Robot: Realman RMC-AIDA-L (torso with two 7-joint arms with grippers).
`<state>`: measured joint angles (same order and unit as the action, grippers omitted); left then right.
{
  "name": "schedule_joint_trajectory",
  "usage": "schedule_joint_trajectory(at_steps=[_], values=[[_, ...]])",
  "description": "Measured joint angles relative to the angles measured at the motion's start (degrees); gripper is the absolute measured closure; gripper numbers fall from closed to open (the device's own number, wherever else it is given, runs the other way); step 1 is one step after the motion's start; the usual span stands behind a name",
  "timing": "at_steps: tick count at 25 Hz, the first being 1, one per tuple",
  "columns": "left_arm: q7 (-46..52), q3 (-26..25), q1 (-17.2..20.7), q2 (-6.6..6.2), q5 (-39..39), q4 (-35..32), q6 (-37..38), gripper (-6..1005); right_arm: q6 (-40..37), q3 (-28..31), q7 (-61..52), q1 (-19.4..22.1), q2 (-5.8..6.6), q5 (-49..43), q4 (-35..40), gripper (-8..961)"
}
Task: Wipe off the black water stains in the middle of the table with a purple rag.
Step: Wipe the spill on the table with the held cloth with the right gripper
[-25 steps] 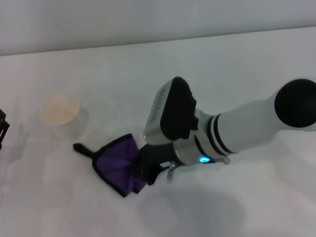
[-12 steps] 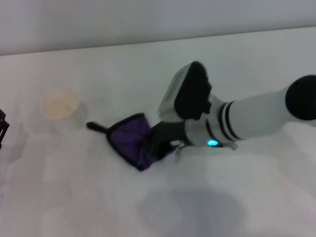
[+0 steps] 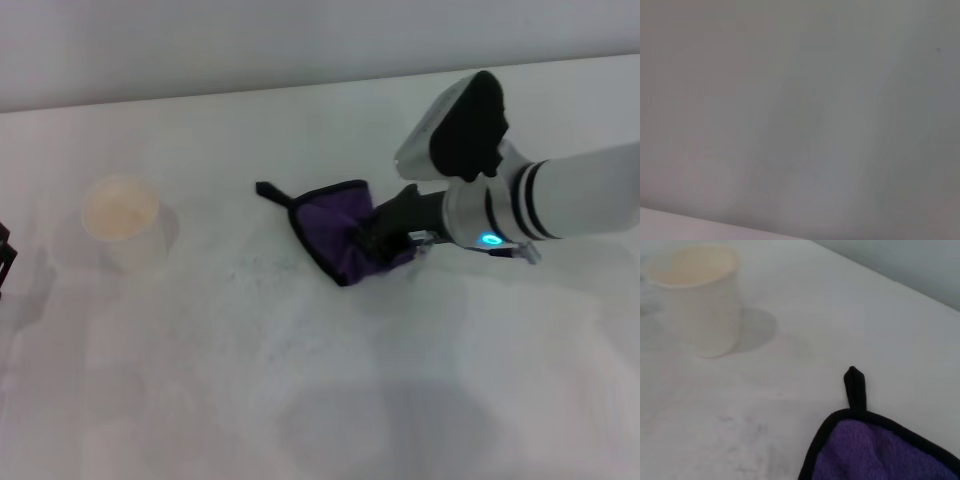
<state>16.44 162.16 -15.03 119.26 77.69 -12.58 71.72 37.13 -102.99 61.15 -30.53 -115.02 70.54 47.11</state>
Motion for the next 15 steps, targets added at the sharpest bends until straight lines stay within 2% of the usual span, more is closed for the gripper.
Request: schedule_joint_trajectory(at_steps=[4,10,15], values=[[0.0,0.0,0.0,-0.06,0.0,0.1,0.0,127,3.4,1.3,0.7,1.0,-0.08,-0.8,1.3,880],[0.0,0.0,-0.2,-0.08,0.6,0.1,0.0,126,11.7,-0.6,2.5,2.7,-0.45,-0.2,5.8,880],[0.0,0.0,-0.6,-0.08,0.7,0.1,0.0,126,12.6,-1.2,2.6,4.0,-0.56,0.1,8.4,879]])
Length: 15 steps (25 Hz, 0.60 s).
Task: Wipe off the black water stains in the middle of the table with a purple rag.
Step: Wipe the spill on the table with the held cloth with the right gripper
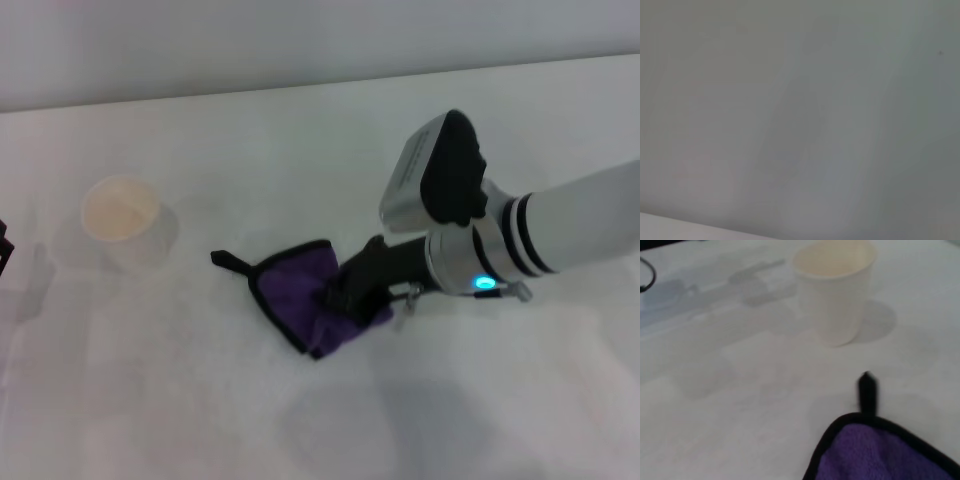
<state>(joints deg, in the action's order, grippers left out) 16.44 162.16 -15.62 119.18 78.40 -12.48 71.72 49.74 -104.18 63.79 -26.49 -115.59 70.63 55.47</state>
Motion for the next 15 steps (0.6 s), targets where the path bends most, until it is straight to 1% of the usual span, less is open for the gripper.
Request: schedule_joint_trajectory(at_steps=[4,8,11,15], values=[[0.0,0.0,0.0,0.00,0.0,0.0,0.0,126,-2.6,3.5,-0.5,0.1,0.09,0.1,-0.5,879],[0.0,0.0,-0.2,0.07,0.0,0.0,0.0,125,-2.6,11.8,-0.7,0.1,0.55,-0.7,-2.3,879],[0.0,0.0,-0.3,0.08,0.0,0.0,0.0,125,-2.0,19.2,-0.5,0.5,0.92,-1.9,-3.5,879],[0.0,0.0,-0.3,0.05,0.0,0.0,0.0,125,-0.1,25.9,-0.2,2.1,0.99,-4.9,-3.4,879]])
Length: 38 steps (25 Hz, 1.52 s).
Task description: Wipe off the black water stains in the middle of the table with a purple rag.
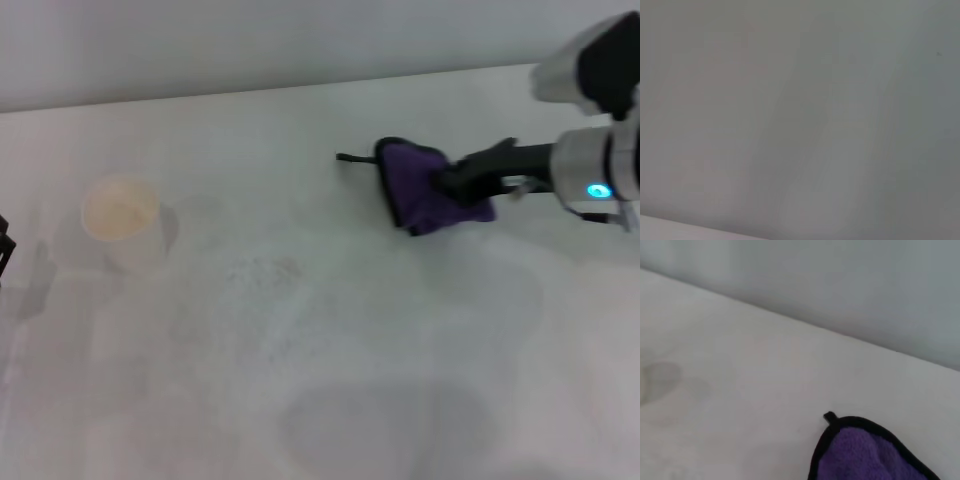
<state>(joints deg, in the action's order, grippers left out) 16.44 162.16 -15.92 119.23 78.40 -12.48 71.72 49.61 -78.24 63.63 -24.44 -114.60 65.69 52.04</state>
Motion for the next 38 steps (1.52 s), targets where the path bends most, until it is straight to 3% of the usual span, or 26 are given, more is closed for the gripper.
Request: schedule_joint_trajectory(at_steps=[17,22,26,33,36,38], values=[[0.0,0.0,-1.8,-0.05,0.0,0.0,-1.5,123,0.6,1.5,8.8,1.7,-1.04,3.0,-1.9,842],[0.0,0.0,-1.4,-0.05,0.0,0.0,-1.5,122,1.1,1.6,13.1,2.6,-0.85,9.7,-1.6,660],[0.0,0.0,-1.1,-0.05,0.0,0.1,-1.5,122,1.6,2.1,15.1,2.7,-0.72,14.7,-1.1,569],[-0.4,0.4,-1.7,-0.01,-0.4,0.1,-1.5,121,2.8,4.6,22.0,3.1,-0.74,32.9,-3.2,409],[-0.7,0.5,-1.9,0.07,-0.6,0.1,-1.5,121,4.5,6.8,24.8,3.0,-0.75,40.0,-5.1,169],[-1.6,0.6,-2.0,0.08,-1.3,0.1,-1.5,121,6.9,9.4,25.5,2.8,-0.74,44.8,-7.2,132]])
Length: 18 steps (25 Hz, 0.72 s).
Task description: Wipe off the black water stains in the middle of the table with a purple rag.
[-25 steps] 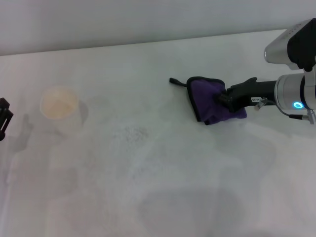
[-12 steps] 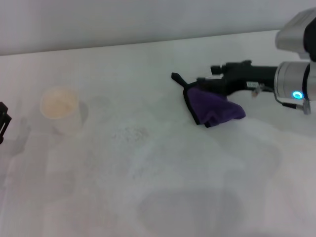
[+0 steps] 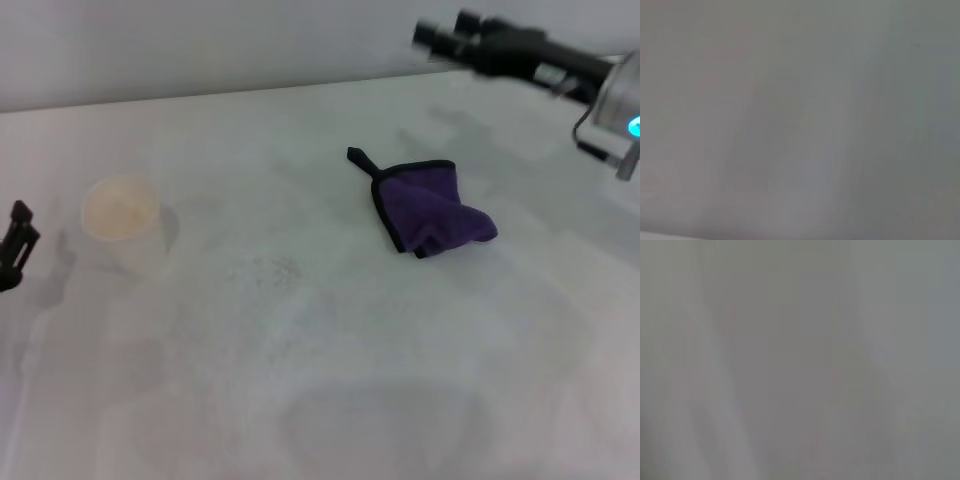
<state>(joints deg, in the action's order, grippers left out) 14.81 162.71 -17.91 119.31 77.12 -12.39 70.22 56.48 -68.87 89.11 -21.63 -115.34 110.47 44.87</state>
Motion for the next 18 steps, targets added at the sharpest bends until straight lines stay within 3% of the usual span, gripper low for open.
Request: schedule_joint_trajectory(at_steps=[5,9,12,18], values=[[-4.8,0.1,-0.1,0.17,-2.5,-0.1,0.0,121,9.4,6.7,1.3,-0.1,0.02,16.3,-8.8,79],[-4.6,0.1,-0.1,0.15,-2.5,0.0,-0.8,120,12.5,12.3,9.1,-0.1,-0.08,18.9,-14.0,83],[-4.6,0.0,-0.3,-0.01,-2.6,0.0,-2.1,121,12.7,13.8,19.2,-0.1,-0.16,19.1,-18.9,83],[-4.4,-0.4,-0.7,0.05,-2.1,0.1,-3.1,126,13.9,13.9,51.1,-0.4,-0.85,24.0,-31.8,83]])
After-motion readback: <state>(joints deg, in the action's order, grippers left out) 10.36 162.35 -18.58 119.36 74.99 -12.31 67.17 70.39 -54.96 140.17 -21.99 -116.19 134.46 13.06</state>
